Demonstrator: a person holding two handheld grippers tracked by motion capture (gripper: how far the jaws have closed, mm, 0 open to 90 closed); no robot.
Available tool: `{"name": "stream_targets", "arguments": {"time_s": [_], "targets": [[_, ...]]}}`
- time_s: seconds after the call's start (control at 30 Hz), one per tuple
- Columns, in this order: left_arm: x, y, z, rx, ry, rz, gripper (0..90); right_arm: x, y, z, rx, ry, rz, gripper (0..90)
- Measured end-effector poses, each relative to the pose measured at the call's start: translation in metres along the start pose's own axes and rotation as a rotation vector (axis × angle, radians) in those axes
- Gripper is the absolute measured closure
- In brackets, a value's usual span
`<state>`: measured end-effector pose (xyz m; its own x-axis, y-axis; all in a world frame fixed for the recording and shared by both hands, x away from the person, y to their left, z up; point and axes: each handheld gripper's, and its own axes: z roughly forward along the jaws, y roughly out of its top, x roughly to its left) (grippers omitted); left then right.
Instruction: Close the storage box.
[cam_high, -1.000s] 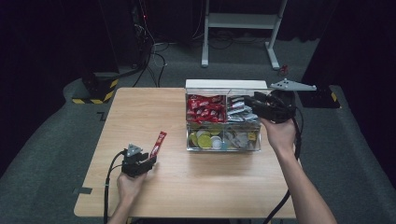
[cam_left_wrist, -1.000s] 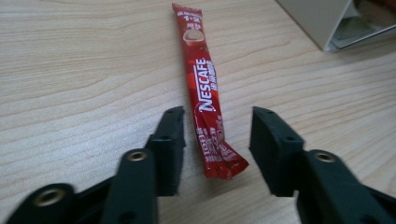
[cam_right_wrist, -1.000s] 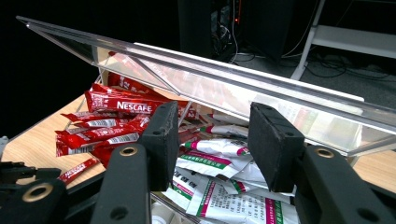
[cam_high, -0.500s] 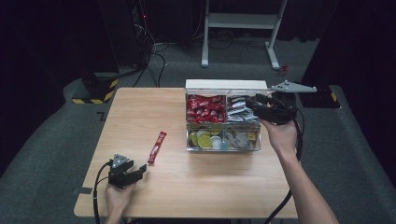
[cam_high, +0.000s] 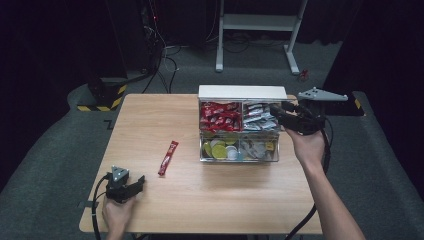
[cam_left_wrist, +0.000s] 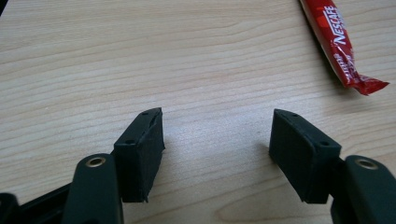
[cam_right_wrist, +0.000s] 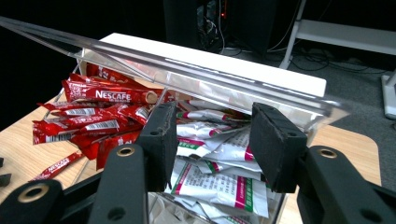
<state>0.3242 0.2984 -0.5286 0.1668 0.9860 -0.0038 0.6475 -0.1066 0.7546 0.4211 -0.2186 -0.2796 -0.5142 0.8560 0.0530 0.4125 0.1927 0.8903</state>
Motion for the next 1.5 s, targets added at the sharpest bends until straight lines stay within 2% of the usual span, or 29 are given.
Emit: {"name": "stream_targets", "arguments": {"time_s": [0.47,0.97,1.5], "targets": [[-0.001,0.0,0.001,0.002,-0.001,0.003,32.3,-0.008,-0.015,-0.016,-0.015,-0.011,0.014,51.9],[-0.001,0.0,0.0,0.003,-0.002,0.002,32.3,-0.013,-0.031,-0.018,-0.007,-0.018,0.04,51.8],[-0.001,0.0,0.0,0.004,-0.002,0.002,32.4,-0.01,-0.039,-0.017,-0.007,-0.032,0.035,51.9]]}}
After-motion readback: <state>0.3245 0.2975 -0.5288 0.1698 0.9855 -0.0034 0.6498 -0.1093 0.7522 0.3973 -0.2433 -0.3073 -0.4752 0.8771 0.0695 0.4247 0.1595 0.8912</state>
